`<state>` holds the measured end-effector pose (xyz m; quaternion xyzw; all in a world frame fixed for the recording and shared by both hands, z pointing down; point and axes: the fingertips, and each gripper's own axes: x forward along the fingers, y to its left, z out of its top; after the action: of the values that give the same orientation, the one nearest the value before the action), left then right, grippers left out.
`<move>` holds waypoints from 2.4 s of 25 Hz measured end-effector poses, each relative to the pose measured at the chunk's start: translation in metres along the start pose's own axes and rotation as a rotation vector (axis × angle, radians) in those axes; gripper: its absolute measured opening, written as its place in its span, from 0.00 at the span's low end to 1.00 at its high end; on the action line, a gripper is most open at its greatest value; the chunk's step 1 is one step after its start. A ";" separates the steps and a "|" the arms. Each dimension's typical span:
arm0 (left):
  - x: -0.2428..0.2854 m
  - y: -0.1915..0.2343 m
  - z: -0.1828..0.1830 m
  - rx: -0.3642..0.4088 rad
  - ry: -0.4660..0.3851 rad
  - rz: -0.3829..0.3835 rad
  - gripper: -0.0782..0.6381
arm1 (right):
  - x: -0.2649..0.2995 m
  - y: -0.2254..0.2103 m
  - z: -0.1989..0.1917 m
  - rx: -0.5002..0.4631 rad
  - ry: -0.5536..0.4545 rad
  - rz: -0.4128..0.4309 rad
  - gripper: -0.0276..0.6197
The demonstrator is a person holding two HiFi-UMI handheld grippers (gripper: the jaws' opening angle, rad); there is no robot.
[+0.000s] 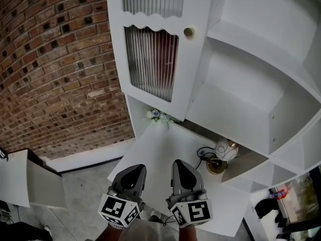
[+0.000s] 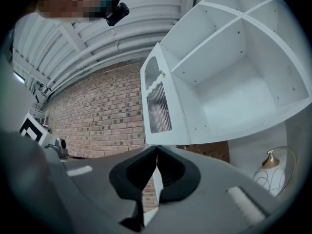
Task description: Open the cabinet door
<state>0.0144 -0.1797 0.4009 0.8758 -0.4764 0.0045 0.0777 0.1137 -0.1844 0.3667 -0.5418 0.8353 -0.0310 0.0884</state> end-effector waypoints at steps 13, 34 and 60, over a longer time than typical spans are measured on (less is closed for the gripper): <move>0.008 0.010 0.012 -0.002 -0.031 -0.004 0.12 | 0.031 -0.007 0.014 -0.048 -0.030 0.016 0.23; 0.018 0.014 0.021 0.003 -0.045 -0.013 0.12 | 0.091 -0.044 0.037 -0.075 -0.078 -0.053 0.39; 0.039 0.031 0.021 -0.006 -0.022 -0.022 0.12 | 0.145 -0.079 0.032 -0.069 -0.076 -0.121 0.44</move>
<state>0.0082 -0.2324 0.3875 0.8808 -0.4676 -0.0075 0.0749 0.1332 -0.3475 0.3303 -0.5946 0.7977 0.0132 0.0994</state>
